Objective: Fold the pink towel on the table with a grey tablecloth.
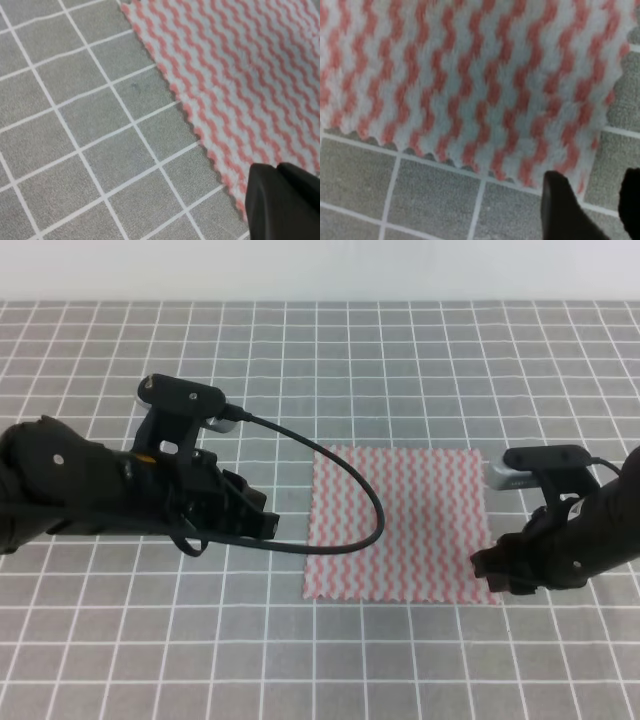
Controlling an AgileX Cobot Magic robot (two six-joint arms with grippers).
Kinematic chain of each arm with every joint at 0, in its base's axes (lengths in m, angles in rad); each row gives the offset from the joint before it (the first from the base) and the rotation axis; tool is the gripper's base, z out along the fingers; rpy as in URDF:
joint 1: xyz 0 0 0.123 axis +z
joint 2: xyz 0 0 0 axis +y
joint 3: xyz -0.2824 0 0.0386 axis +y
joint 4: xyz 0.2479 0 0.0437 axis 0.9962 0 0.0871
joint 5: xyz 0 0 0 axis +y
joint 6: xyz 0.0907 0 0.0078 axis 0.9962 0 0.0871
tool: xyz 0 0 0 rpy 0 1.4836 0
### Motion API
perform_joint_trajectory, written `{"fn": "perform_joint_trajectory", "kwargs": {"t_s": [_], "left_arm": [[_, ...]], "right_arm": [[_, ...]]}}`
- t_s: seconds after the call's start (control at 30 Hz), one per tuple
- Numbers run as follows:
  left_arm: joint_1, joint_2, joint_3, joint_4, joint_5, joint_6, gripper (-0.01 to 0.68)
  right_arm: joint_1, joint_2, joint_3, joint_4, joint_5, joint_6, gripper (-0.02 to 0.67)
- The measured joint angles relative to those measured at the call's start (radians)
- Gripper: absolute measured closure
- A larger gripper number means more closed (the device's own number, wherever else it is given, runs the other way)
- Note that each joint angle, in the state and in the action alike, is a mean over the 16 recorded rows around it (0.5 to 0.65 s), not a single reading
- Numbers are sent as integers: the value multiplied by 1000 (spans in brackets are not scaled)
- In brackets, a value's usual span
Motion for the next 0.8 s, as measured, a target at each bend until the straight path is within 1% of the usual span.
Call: {"fn": "perform_joint_trajectory", "kwargs": {"t_s": [0.1, 0.8], "left_arm": [[0, 4, -1, 0, 0, 3, 674], [0, 9, -1, 1, -1, 7, 674]], "right_arm": [[0, 11, -4, 3, -6, 0, 398], [0, 95, -49, 24, 12, -1, 403]]}}
